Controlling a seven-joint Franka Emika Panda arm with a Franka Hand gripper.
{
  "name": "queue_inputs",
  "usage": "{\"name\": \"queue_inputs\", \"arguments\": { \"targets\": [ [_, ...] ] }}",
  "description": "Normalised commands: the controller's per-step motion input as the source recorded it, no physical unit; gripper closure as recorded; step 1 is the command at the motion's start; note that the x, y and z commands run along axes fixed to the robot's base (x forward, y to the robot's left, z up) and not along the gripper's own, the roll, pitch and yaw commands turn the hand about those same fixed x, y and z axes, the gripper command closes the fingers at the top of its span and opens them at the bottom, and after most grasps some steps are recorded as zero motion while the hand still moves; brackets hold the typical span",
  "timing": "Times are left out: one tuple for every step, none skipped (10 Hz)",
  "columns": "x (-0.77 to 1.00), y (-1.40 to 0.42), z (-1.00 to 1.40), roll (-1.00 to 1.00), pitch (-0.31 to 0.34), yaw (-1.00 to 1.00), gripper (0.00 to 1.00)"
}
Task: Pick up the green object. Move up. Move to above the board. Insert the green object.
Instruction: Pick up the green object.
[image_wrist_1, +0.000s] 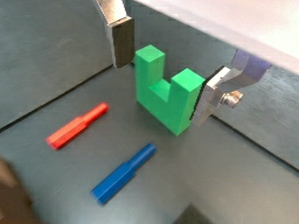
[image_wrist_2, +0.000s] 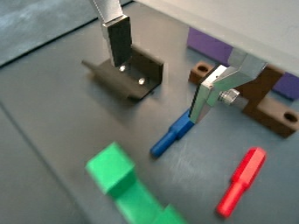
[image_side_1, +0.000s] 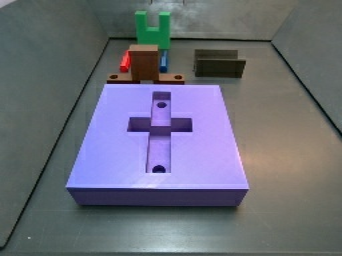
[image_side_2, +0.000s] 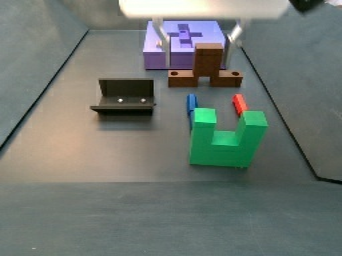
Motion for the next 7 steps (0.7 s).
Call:
{"name": "queue_inputs", "arguments": {
  "targets": [
    [0.06,0.58,0.11,-0.5,-0.187,0.0,0.0],
    [0.05,0.56,0.19,-0.5,-0.207,0.0,0.0],
    [0.0,0.63,-0.01,-0.23,-0.054,-0.19,0.0],
    [0.0,0.64,-0.26,-0.1,-0.009,-0.29,0.0],
    [0.0,0.54,-0.32,-0.16,-0.07,-0.29,0.0],
    [0.0,0.25,-0.33,-0.13,-0.099,-0.29,0.0],
    [0.1,0.18,-0.25,-0.16,-0.113,-0.15,0.0]
  ]
}}
